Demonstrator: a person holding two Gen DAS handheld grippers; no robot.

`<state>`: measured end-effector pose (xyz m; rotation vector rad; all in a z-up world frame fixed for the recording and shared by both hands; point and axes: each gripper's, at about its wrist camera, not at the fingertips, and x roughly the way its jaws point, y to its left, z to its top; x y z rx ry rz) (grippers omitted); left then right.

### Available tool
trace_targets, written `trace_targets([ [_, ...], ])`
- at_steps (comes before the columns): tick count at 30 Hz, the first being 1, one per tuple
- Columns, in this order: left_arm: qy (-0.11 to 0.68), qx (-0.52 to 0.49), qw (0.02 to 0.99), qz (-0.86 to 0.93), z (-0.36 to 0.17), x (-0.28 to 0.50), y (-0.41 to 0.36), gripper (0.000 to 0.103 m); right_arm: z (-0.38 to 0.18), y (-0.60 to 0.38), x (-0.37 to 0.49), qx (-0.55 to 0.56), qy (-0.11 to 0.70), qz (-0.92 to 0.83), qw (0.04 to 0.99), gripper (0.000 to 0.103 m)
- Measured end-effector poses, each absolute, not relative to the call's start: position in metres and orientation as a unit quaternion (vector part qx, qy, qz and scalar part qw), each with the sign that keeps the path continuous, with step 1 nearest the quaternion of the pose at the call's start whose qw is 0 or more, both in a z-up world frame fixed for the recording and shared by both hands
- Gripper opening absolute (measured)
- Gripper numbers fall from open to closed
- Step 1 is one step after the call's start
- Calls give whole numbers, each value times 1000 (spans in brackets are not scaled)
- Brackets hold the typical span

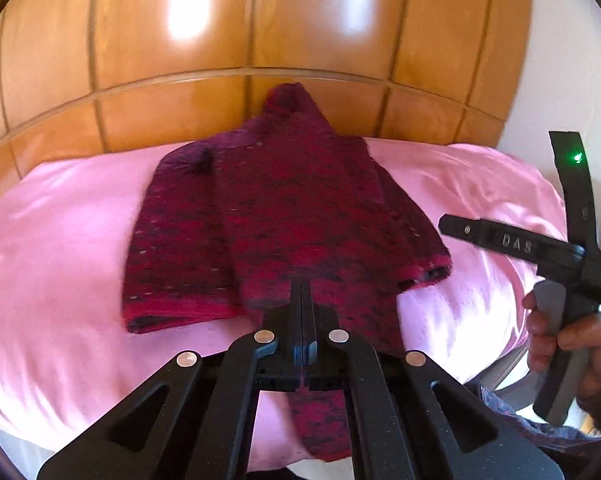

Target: Fold small clothes

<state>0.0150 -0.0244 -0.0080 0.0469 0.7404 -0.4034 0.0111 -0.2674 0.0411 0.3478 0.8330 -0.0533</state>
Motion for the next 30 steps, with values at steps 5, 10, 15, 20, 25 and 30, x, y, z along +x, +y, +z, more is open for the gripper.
trace_targets([
  [5,355,38,913,-199,-12,14,-33,4,46,-282,28,217,400,-31,890,84],
  [10,346,104,904,-229,-31,6,-72,69,44,-294,22,218,408,-46,885,85],
  [15,357,234,878,-218,-70,0,-115,72,32,-307,15,229,422,-66,874,88],
  [20,363,226,879,-210,-80,2,-110,26,27,-308,16,225,427,-60,874,88],
  [25,378,100,887,-244,-51,10,-65,7,33,-296,26,212,421,-21,882,84],
  [30,368,-21,899,-238,-14,20,-15,6,37,-260,49,165,421,43,891,74],
])
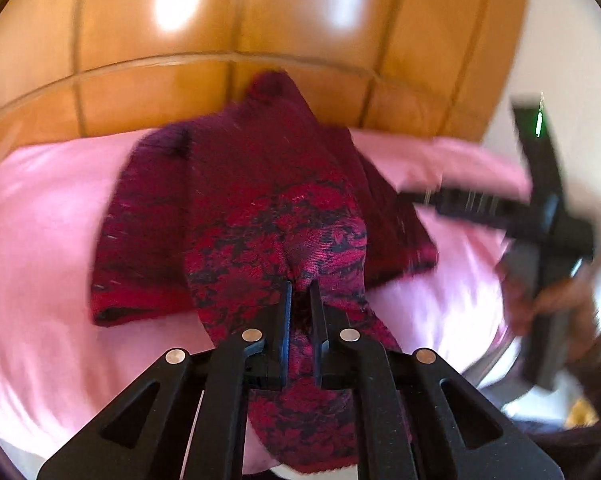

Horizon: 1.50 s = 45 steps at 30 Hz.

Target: Fold small clothes

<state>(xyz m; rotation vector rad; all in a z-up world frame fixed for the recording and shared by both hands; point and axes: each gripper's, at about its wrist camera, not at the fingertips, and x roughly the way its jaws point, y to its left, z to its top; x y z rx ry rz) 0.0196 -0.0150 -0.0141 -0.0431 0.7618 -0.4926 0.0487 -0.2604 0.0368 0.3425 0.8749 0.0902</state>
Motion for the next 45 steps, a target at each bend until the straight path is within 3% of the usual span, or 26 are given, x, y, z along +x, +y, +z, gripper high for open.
trace_targets([
  [3,354,-77,906,-217,2,33,18,6,23,-235,69,140,451,81,878,68],
  [5,344,-101,912,-198,9,43,37,6,9,-215,83,110,478,102,865,59],
  [6,339,-114,916,-184,13,52,49,6,4,-204,86,86,485,105,864,51],
  [7,334,-124,918,-172,16,59,58,6,2,-198,87,68,483,104,867,36],
  [9,327,-144,922,-147,21,73,79,5,9,-185,85,21,462,102,881,21],
  [19,340,-220,914,2,19,177,179,4,64,-267,87,-15,370,-26,928,15],
  [27,395,-224,880,140,-18,246,241,0,39,-374,148,-10,399,-183,899,15],
  [32,382,-202,890,147,-10,233,238,0,11,-434,181,34,444,-248,860,16],
  [34,368,-199,898,139,1,212,234,2,6,-450,184,61,454,-256,851,31],
  [35,359,-203,901,133,5,204,234,11,6,-458,182,70,451,-263,850,34],
  [36,348,-214,905,117,8,188,233,28,9,-463,180,78,443,-270,852,46],
  [37,341,-224,907,104,10,177,232,39,14,-467,176,86,433,-273,855,63],
  [38,335,-234,908,88,13,174,228,53,21,-468,169,95,419,-277,860,66],
  [42,359,-254,898,2,1,151,197,55,45,-454,130,112,384,-245,883,69],
  [45,397,-248,882,-52,-22,141,169,55,45,-418,99,154,401,-127,894,69],
])
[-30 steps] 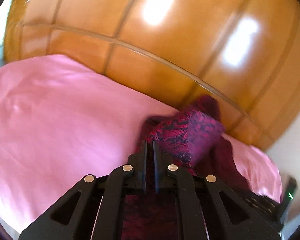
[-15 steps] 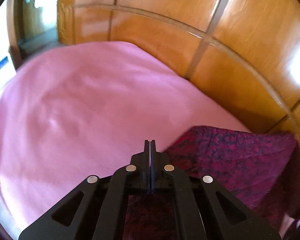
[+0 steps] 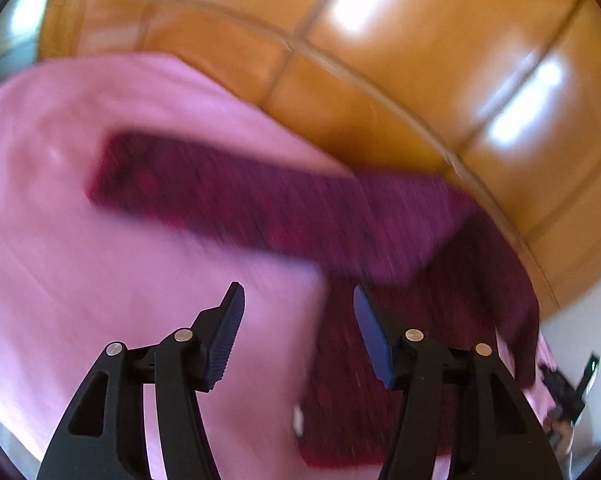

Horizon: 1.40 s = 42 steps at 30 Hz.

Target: Fold small clothes

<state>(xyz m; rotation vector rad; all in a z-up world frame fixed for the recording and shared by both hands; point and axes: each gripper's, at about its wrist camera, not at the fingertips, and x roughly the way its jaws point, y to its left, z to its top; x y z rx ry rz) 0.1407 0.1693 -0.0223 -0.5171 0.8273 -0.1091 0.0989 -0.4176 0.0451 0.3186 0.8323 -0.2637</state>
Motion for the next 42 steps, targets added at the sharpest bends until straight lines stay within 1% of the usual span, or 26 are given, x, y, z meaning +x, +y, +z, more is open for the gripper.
trace_targets([
  [3,430,-248,864,-81,-44,136,148,55,29,-378,84,193,439,-13,877,67],
  [7,462,-270,839,-100,-64,134,131,55,2,-326,68,223,484,92,841,57],
  [8,467,-273,834,-107,-69,138,130,52,-6,-311,66,213,497,103,835,53],
  [9,472,-269,833,-107,-72,139,125,40,-10,-306,69,205,505,105,831,44],
  [10,476,-262,833,-105,-73,140,120,34,-16,-298,69,197,518,105,826,34],
  [11,477,-246,837,-106,-72,140,115,23,-18,-298,75,194,518,105,826,30],
  [12,474,-232,843,-108,-68,138,111,15,-17,-298,77,188,514,105,830,22],
  [13,471,-222,847,-106,-67,136,109,14,-14,-298,77,182,510,105,834,17],
  [15,461,-213,855,-107,-57,132,109,10,-1,-300,75,172,500,105,843,15],
  [19,441,-211,863,-125,-33,115,115,9,46,-308,55,141,451,103,875,13],
  [22,428,-205,867,-149,-13,89,116,9,69,-317,40,116,433,104,888,12],
  [25,436,-203,861,-165,-9,57,112,9,69,-323,16,80,445,103,886,12],
  [28,464,-200,848,-161,-26,33,103,9,46,-328,-9,62,483,97,868,12],
  [30,492,-184,837,-156,-45,22,93,9,22,-332,-24,69,516,93,848,12],
  [33,505,-191,830,-139,-60,19,95,15,-7,-333,-31,65,545,76,833,13],
  [34,501,-204,830,-139,-58,21,99,17,-10,-335,-29,74,544,75,832,16],
  [35,491,-222,832,-130,-53,25,109,25,-8,-334,-26,76,542,74,834,20],
  [36,481,-232,838,-117,-49,29,117,35,-2,-333,-22,67,531,66,842,38],
  [37,466,-240,846,-98,-45,32,127,40,4,-332,-19,58,515,58,853,53],
  [39,440,-257,859,-55,-35,43,153,48,19,-322,-15,45,490,53,869,54],
  [40,431,-269,860,-40,-32,48,166,49,25,-320,-11,43,480,53,875,56],
  [42,406,-306,861,5,-28,64,198,57,34,-311,0,45,461,58,884,61],
])
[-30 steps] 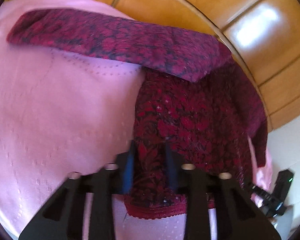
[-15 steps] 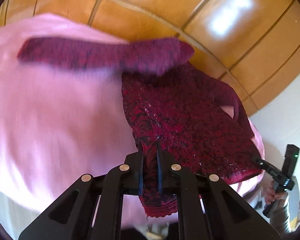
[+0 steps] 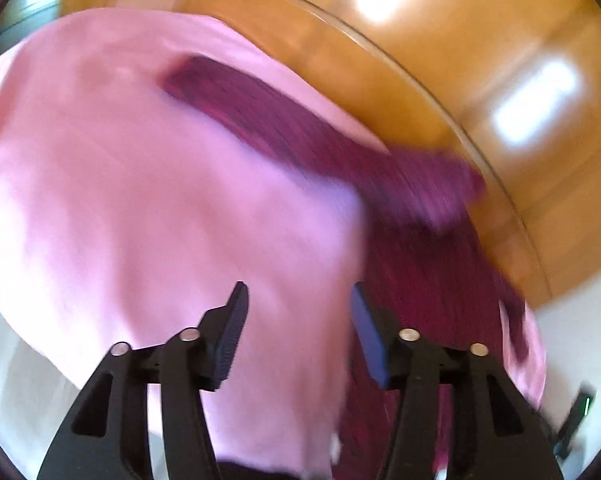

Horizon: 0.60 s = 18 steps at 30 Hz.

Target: Fold small clothes

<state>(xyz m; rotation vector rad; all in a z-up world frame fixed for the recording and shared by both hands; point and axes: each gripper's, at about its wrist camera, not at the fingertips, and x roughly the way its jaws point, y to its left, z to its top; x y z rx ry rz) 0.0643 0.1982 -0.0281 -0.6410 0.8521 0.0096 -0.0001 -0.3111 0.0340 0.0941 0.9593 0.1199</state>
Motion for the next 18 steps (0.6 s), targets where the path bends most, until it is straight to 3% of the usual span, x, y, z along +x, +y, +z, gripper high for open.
trace_targets([
  [6,368,-382,844,80,-29,120,269,71,34,-247,34,68,432,121,891,66],
  [15,387,-399,818,144,-50,207,323,72,1,-181,66,39,454,172,873,66],
  [16,390,-398,817,147,-54,216,324,69,-4,-181,66,39,458,172,871,66],
  [18,404,-385,815,160,-62,230,323,24,-10,-180,71,39,467,165,868,66],
])
